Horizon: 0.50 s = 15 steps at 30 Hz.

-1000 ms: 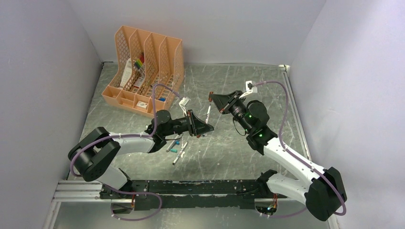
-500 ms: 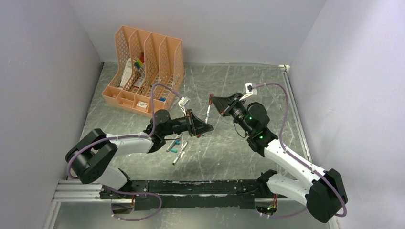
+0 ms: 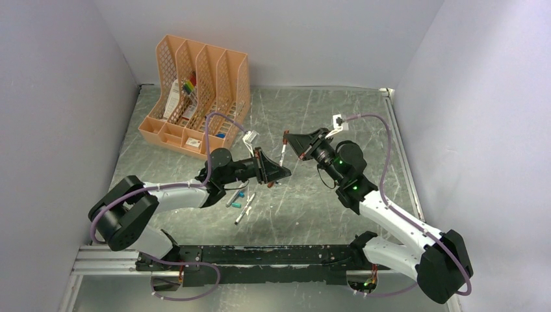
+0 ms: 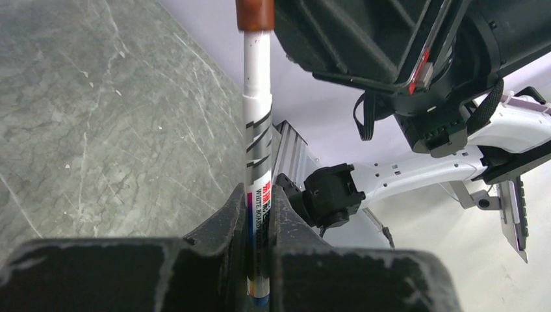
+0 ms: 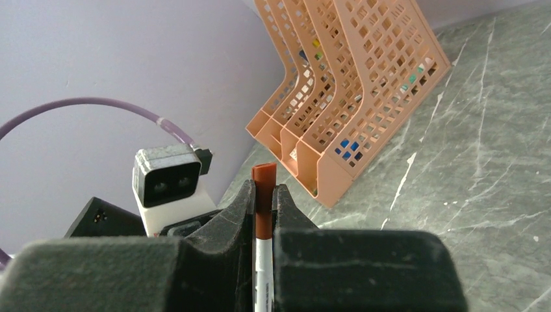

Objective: Insert the pens into the pen caps

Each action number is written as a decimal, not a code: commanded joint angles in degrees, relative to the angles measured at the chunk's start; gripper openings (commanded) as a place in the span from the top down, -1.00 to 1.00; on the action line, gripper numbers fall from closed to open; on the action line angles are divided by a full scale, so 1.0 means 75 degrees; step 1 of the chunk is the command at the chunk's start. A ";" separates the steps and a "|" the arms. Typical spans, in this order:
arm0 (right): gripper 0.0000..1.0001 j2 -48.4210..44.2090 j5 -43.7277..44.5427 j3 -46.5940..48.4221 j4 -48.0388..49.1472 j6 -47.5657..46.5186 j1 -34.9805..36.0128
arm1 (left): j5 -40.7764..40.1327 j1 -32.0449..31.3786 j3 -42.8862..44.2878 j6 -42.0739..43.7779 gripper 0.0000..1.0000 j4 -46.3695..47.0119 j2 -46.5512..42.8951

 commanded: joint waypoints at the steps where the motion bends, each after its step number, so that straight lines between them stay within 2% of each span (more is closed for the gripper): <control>1: 1.00 -0.0050 -0.0214 -0.0259 0.0334 0.0233 -0.0039 | -0.0246 -0.0048 0.0364 0.0203 0.86 0.0239 -0.0057; 8: 1.00 -0.0232 -0.0261 -0.0436 0.0227 0.0329 -0.0039 | -0.0772 -0.0048 0.0670 0.0766 0.87 -0.0195 -0.0153; 15: 1.00 -0.0519 -0.0477 -0.0159 -0.0338 -0.0174 -0.0039 | -0.0997 -0.0048 0.1452 0.2429 0.86 -0.1708 -0.0147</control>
